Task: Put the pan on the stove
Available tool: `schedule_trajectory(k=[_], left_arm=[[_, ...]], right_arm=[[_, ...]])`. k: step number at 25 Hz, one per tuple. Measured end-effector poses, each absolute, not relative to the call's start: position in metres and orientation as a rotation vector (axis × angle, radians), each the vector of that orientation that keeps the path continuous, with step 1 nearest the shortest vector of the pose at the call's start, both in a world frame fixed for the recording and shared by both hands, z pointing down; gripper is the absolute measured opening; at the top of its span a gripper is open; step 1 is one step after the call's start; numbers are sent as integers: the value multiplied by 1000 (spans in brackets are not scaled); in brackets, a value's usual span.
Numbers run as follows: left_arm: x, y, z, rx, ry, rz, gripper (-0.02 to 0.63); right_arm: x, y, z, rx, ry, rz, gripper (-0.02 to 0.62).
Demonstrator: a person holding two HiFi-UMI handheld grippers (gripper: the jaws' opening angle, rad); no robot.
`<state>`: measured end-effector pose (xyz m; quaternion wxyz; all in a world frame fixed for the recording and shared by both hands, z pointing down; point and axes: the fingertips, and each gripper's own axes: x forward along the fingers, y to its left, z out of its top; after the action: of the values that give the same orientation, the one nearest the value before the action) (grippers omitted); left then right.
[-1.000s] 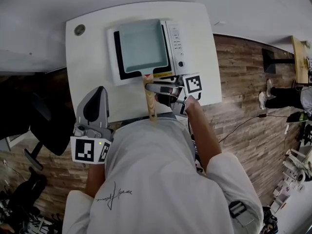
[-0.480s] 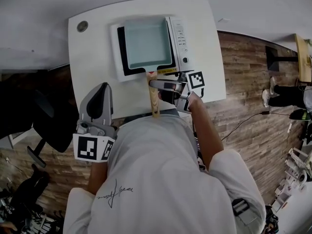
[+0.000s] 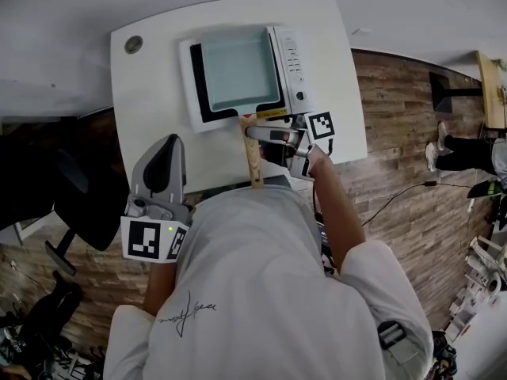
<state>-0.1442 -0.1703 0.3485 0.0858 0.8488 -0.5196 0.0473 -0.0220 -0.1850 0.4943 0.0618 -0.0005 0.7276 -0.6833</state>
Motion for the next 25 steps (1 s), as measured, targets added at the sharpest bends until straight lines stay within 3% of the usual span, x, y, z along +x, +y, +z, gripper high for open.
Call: schedule_trajectory(k=[20, 25], left_arm=[[-142, -157, 341, 2568, -1506, 72, 5], [-142, -153, 342, 2567, -1494, 57, 5]], right_arm=[[27, -179, 498, -470, 2298, -2025, 182], [46, -184, 485, -705, 2415, -1901, 135]])
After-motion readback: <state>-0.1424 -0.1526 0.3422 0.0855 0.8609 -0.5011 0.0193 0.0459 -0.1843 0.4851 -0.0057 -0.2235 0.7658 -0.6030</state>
